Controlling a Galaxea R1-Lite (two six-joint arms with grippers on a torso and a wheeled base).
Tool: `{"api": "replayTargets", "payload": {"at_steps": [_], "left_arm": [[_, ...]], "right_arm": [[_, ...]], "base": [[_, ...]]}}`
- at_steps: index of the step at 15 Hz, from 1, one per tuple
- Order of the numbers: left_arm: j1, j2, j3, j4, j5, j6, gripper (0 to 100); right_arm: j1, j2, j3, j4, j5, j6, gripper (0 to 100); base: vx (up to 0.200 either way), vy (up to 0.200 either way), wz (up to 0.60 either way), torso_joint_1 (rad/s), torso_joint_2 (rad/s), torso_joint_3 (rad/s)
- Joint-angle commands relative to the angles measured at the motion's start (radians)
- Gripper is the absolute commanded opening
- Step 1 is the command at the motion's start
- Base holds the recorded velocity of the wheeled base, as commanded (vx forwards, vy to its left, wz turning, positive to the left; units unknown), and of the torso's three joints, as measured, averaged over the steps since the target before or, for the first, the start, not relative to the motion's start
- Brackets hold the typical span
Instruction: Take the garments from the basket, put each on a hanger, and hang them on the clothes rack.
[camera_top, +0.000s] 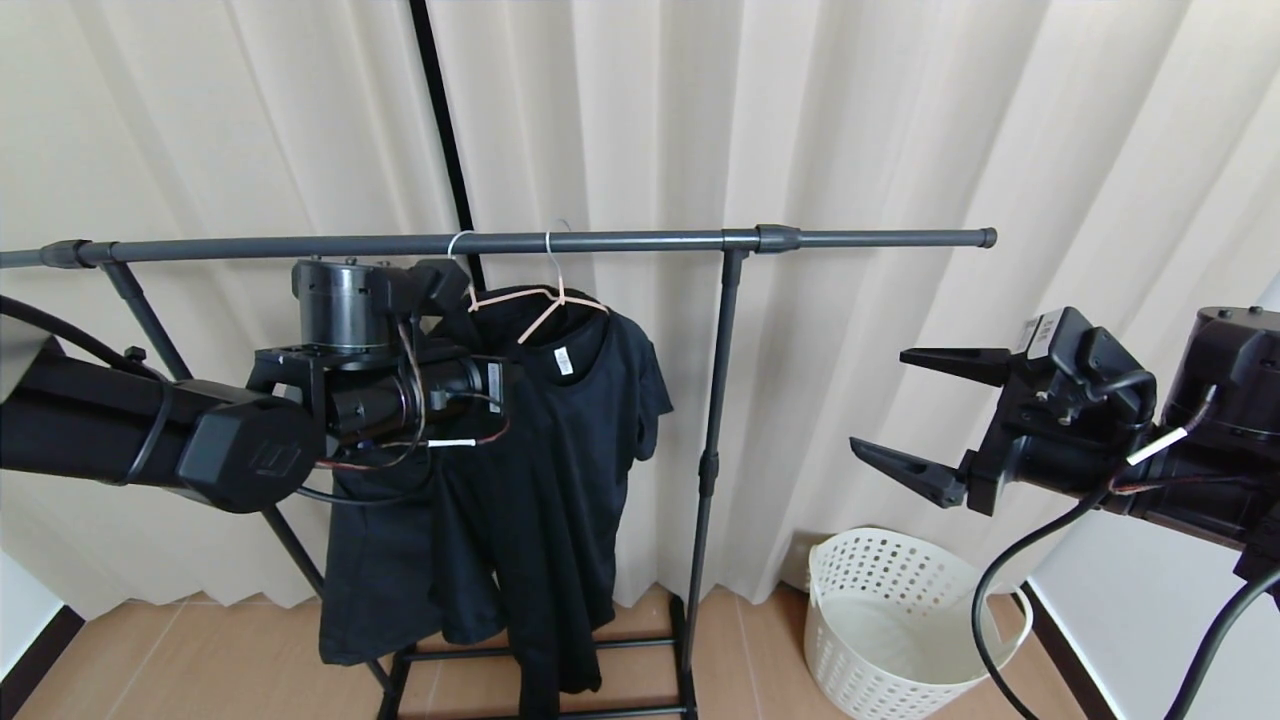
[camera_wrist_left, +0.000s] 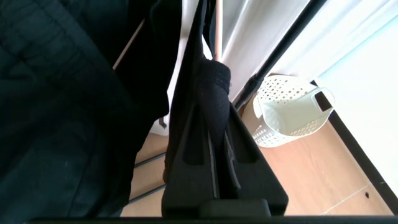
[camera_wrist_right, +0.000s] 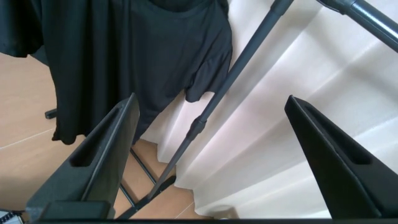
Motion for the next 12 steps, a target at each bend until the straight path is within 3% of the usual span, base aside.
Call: {"api": "replayTargets", "payload": {"at_steps": [1,12], "left_arm": [[-0.002,0.010,0.008,-0.002,0.000,0.000,0],[0.000,0.036,0.020,-0.002,0.000,0.000,0]], "right_arm": [[0.001,0.004,0.000,-0.001,0.001,0.000,100],[0.001,0.008,-0.003,-0.001,0.001,0.000,100]], "base": [[0.000,0.000,0.00,0.000,0.00,0.000],[0.000,0.000,0.00,0.000,0.00,0.000]]}}
